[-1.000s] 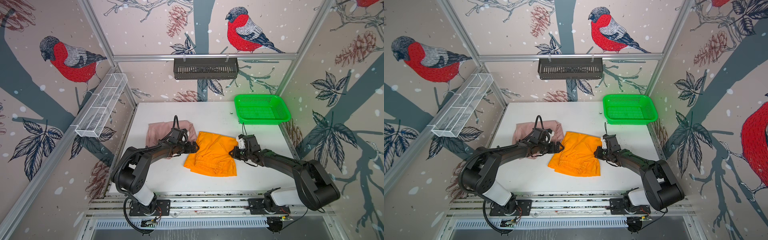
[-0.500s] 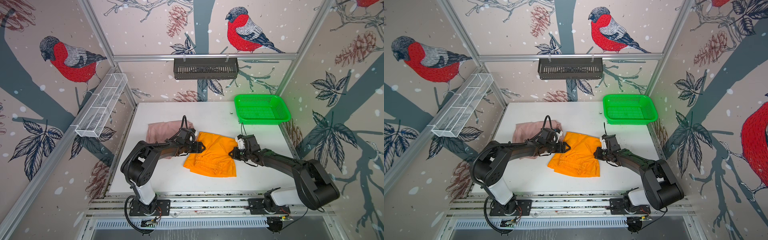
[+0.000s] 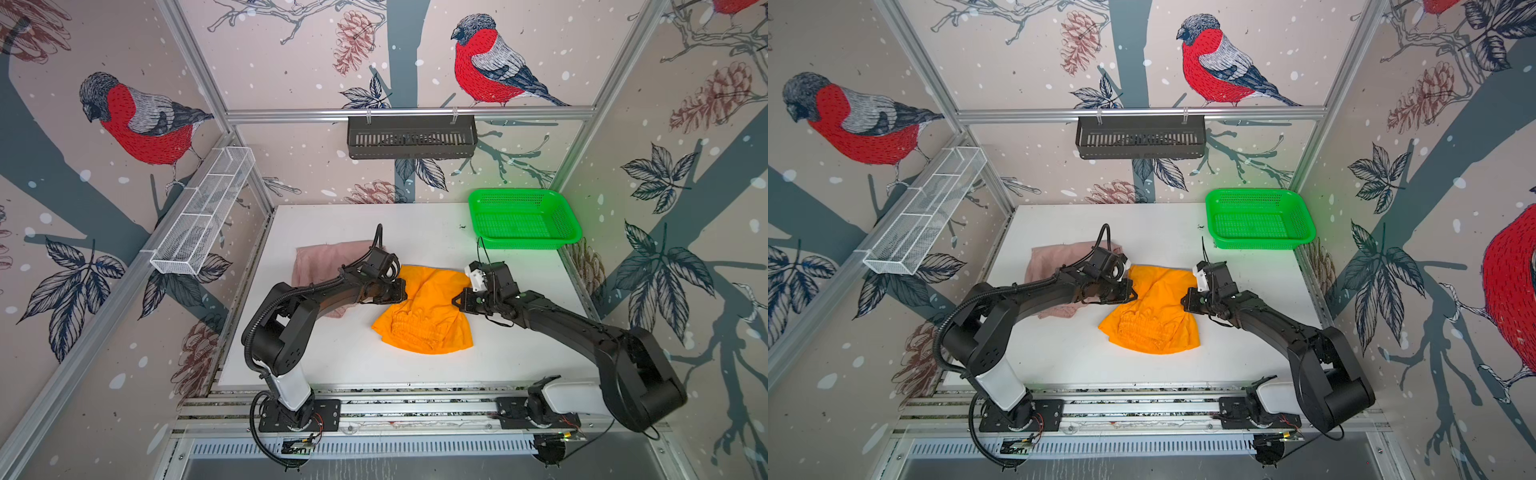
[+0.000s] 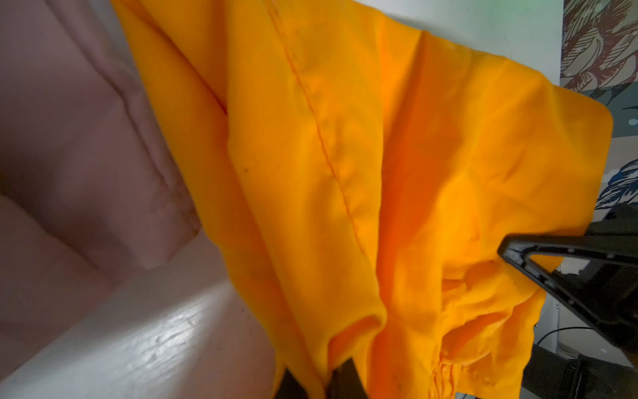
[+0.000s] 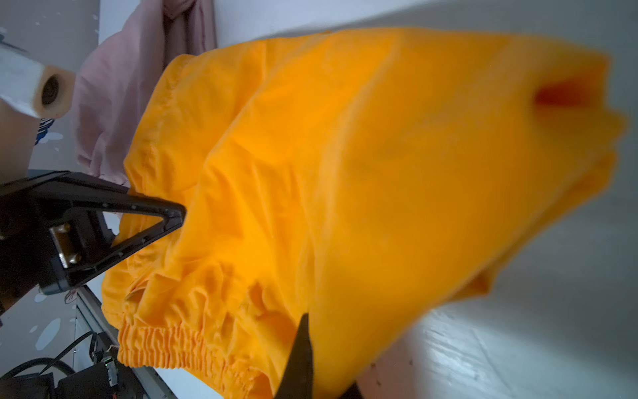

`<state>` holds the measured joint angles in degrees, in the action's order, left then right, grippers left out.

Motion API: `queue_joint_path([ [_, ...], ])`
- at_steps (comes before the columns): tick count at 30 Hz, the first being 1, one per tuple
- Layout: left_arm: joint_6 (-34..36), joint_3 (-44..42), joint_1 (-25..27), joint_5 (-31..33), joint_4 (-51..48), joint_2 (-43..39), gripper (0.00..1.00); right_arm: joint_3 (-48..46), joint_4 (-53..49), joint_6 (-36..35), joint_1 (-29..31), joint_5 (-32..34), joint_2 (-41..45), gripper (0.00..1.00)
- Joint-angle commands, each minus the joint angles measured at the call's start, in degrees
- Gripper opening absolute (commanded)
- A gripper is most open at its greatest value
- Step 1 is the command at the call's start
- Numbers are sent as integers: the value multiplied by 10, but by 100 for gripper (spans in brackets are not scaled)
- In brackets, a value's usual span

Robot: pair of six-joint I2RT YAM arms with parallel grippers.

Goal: Fold and stack the shorts
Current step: 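Lift the orange shorts with both grippers and carry them onto the pink shorts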

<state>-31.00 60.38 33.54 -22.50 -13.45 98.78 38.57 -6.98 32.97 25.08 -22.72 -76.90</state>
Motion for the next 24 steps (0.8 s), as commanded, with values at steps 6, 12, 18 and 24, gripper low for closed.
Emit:
queue_joint_path([
  [6, 55, 165, -12, 57, -301, -25, 0, 170, -97, -27, 59, -10, -39, 3],
  [12, 95, 189, -101, 109, -370, -86, 0, 265, -46, -37, 93, -52, -137, 3],
  [18, 149, 235, -197, 153, -433, -93, 0, 414, -27, -68, 128, -88, -258, 3],
  [24, 168, 182, -299, 194, -416, -118, 0, 574, -17, -63, 148, -138, -392, 2],
])
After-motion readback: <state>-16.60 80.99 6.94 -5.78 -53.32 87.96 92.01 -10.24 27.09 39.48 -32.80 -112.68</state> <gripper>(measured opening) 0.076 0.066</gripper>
